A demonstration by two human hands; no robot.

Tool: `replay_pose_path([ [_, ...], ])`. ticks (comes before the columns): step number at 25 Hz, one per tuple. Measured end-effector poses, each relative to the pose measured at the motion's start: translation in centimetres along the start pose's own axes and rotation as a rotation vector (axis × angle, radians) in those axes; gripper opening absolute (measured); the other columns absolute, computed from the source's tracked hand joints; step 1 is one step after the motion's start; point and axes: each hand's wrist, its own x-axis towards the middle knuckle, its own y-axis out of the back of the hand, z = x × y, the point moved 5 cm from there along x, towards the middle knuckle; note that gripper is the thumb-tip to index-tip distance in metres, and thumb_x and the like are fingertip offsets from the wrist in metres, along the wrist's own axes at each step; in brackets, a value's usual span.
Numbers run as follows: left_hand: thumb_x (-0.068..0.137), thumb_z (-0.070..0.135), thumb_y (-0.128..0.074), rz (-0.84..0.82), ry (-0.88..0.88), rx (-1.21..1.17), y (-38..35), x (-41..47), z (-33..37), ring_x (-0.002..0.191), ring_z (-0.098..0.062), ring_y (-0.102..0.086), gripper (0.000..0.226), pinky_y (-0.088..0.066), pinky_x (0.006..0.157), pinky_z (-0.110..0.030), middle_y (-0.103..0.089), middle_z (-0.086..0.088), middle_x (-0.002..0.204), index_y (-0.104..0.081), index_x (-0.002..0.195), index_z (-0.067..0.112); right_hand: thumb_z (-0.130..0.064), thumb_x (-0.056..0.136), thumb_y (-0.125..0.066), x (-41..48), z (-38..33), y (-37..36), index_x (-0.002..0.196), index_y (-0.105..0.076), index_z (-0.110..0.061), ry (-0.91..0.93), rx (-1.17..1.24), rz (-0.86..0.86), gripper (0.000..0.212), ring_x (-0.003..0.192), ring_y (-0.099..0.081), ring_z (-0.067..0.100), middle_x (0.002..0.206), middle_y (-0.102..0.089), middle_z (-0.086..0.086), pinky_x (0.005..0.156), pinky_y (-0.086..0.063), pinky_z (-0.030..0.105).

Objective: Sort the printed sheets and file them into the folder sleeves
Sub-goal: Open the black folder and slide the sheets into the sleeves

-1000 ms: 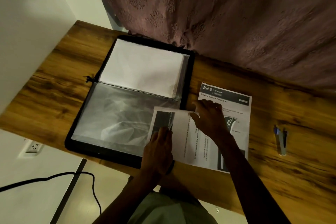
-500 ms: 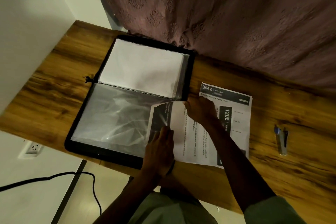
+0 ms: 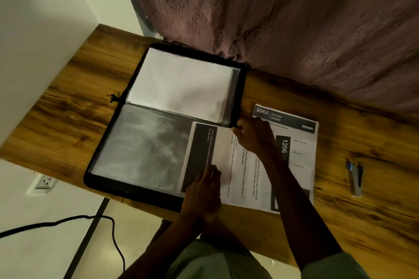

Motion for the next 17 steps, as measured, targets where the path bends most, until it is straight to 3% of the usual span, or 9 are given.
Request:
replay_pose_path([
  [2,0.095,0.022,-0.061,0.016,0.002,-0.012,-0.2,-0.2,-0.3,0.128,-0.021,-0.048,0.071,-0.050,0.103,-0.036,-0.013,-0.001,0.157,-0.024,0.155,0.017,-0.044,0.096,-0.052,-2.1,2.2,2.0,0.116,-0.057,-0.019,-0.075,0.001,0.247,0.032,0.109,-0.060,0.029,0.111,-0.064,0.008,0.095,-0.047,0.048],
  [4,0.093,0.024,-0.065,0.046,-0.011,-0.047,-0.1,-0.4,-0.4,0.123,-0.021,-0.052,0.071,-0.053,0.098,-0.035,-0.020,0.000,0.154,-0.027,0.152,0.017,-0.043,0.096,-0.052,-5.7,5.7,3.0,0.121,-0.056,-0.015,-0.262,0.112,0.379,0.037,0.111,-0.059,0.030,0.117,-0.061,0.011,0.092,-0.050,0.047],
  [8,0.092,0.026,-0.065,0.083,-0.022,-0.080,0.8,-0.8,-0.4,0.120,-0.018,-0.054,0.065,-0.054,0.096,-0.030,-0.023,0.001,0.151,-0.032,0.148,0.019,-0.052,0.096,-0.048,-12.4,8.8,-0.7,0.117,-0.052,-0.012,-0.585,0.258,0.165,0.045,0.094,-0.057,0.024,0.113,-0.057,0.015,0.073,-0.052,0.035],
  [14,0.093,0.027,-0.065,0.054,-0.028,-0.034,0.7,-0.7,-0.1,0.128,-0.019,-0.051,0.066,-0.050,0.103,-0.031,-0.021,0.001,0.155,-0.031,0.149,0.018,-0.049,0.082,-0.073,-15.2,5.6,-3.0,0.133,-0.036,-0.005,-0.731,0.370,0.039,0.077,0.111,-0.053,0.035,0.123,-0.046,0.019,0.087,-0.051,0.044],
  [17,0.092,0.027,-0.067,0.050,-0.029,-0.043,0.4,-0.7,-0.3,0.124,-0.019,-0.054,0.067,-0.051,0.101,-0.031,-0.021,0.001,0.154,-0.032,0.148,0.017,-0.037,0.086,-0.072,-14.8,6.2,-2.7,0.136,-0.034,-0.004,-0.814,0.577,0.010,0.071,0.107,-0.060,0.033,0.125,-0.053,0.018,0.081,-0.055,0.042],
])
